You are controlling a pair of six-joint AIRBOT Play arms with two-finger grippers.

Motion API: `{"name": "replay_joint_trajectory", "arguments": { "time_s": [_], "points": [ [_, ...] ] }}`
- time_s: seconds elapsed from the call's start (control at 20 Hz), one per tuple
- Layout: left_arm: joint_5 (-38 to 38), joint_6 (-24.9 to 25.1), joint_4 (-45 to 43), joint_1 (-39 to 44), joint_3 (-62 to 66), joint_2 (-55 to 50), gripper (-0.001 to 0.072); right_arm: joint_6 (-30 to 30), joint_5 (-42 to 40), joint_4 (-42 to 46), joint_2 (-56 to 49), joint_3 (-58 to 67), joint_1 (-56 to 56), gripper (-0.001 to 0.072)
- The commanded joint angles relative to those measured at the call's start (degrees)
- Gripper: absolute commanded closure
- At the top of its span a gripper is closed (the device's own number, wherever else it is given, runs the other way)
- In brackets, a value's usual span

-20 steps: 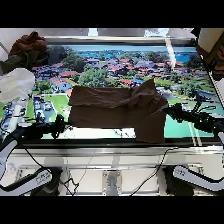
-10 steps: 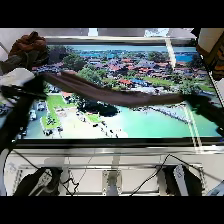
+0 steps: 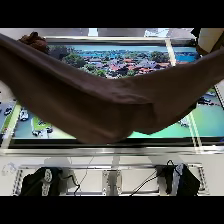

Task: Fold the shirts.

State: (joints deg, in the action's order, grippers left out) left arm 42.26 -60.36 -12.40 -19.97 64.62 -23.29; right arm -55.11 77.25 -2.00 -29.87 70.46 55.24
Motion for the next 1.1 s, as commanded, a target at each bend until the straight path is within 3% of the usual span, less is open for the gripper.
{"name": "replay_joint_trajectory", "arguments": {
  "time_s": [0.0,0.1,0.25,0.4,0.7,0.95,1.05],
  "points": [
    [2.91,-27.04,-44.52,-0.04,7.45,-3.48,0.0698,-3.15,-6.36,17.20,-1.99,8.37,1.01,0.0685],
    [7.63,-28.98,-47.34,-0.02,7.45,-9.01,0.0698,-6.49,-5.53,25.20,-4.94,8.35,0.74,0.0685],
    [2.05,-28.52,-43.93,0.11,7.45,-15.93,0.0698,-6.60,-3.89,26.75,-10.60,8.35,-2.93,0.0685],
    [-1.53,-23.56,-36.50,1.22,7.45,-21.90,0.0698,-5.22,-5.97,27.06,-16.26,8.35,-13.27,0.0685],
    [-17.16,-20.59,-36.48,10.88,7.76,-27.93,0.0698,-5.64,-26.71,43.39,-24.55,9.18,-38.14,0.0686],
    [-13.27,-20.44,-42.29,11.08,14.64,-27.06,0.0698,-10.95,-21.99,52.65,-24.04,17.16,-37.68,0.0686],
    [-12.20,-17.25,-42.27,11.10,18.86,-24.79,0.0698,-10.97,-18.29,52.92,-22.56,22.03,-35.93,0.0686]
  ]
}}
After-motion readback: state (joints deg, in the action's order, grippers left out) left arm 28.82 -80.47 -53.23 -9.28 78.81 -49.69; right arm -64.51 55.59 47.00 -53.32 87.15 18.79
